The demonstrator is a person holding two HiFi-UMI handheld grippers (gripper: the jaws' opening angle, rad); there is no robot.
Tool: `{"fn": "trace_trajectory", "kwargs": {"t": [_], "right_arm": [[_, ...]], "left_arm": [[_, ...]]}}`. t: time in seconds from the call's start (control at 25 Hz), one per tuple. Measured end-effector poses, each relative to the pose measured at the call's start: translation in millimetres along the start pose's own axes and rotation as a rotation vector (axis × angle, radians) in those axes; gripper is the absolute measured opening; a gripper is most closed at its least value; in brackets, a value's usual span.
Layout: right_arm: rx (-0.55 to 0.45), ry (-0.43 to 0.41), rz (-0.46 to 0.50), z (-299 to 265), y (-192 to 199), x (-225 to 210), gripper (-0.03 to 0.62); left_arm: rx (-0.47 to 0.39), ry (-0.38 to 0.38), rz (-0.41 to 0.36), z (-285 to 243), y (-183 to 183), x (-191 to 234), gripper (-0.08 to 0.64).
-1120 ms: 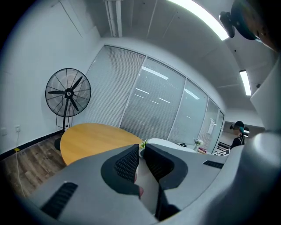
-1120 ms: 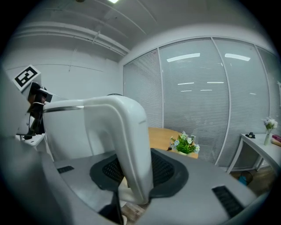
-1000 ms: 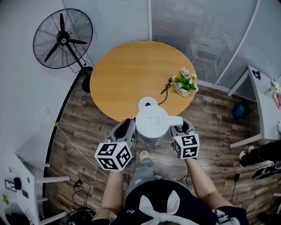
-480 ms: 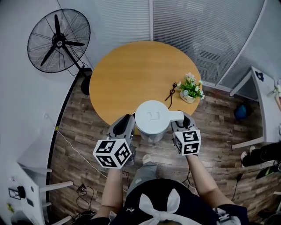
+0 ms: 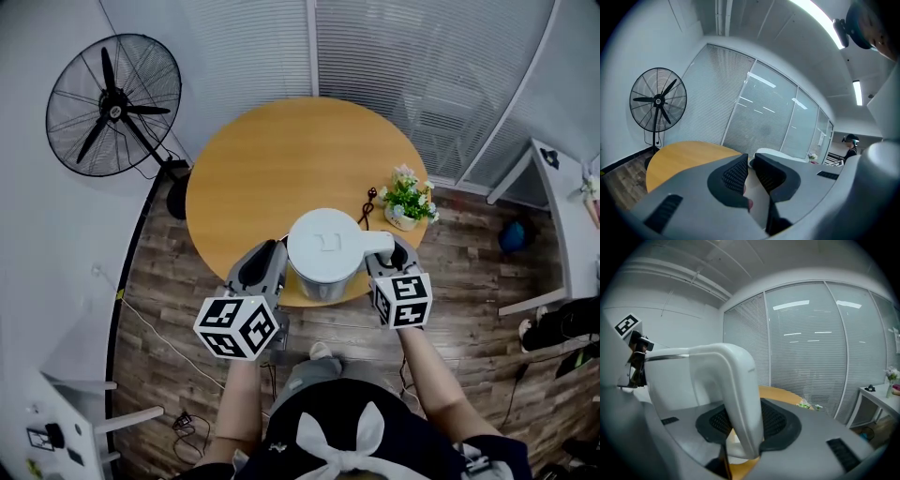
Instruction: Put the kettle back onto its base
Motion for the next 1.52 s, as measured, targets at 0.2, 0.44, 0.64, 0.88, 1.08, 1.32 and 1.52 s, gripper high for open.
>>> {"fn": "trace_trajectory", "kwargs": {"t": [0.2, 0.44, 0.64, 0.88, 1.08, 1.32, 1.52], "right_arm": [[-0.016, 0.021, -0.014, -11, -10, -4, 0.143], [-0.022, 0.017, -0.024, -21, -19, -17, 0.143], [-0.025, 0.002, -0.023, -36, -31, -24, 0.143], [-0.042, -0.023, -0.011, -51, -48, -31, 0.143], [-0.044, -0.028, -0.011, -66, -52, -35, 0.144], [-0.029, -0.033, -0.021, -78, -48, -42, 0.144], [-0.011, -0.04, -0.029, -86, -38, -50, 0.144]], "left_arm": [[-0.006, 0.026, -0.011, -14, -12, 7, 0.062], [-0.023, 0.03, -0.016, -32, -22, 5, 0.061], [-0.031, 0.01, -0.023, -42, -32, 6, 0.061], [-0.063, -0.012, -0.023, -53, -45, 7, 0.061], [-0.068, -0.015, -0.009, -66, -48, 14, 0.061], [-0.052, -0.022, -0.006, -80, -47, 19, 0.061], [-0.027, -0.025, 0.004, -92, -39, 20, 0.061]]}}
Point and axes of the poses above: the fingertips, and each gripper's own axes: z backward along the fingers, x to its left, y out of its underside, the point moved 8 cm from there along z, backward along the fingers, and after that the axes turned 11 degrees about y, right-handed, at the moved point
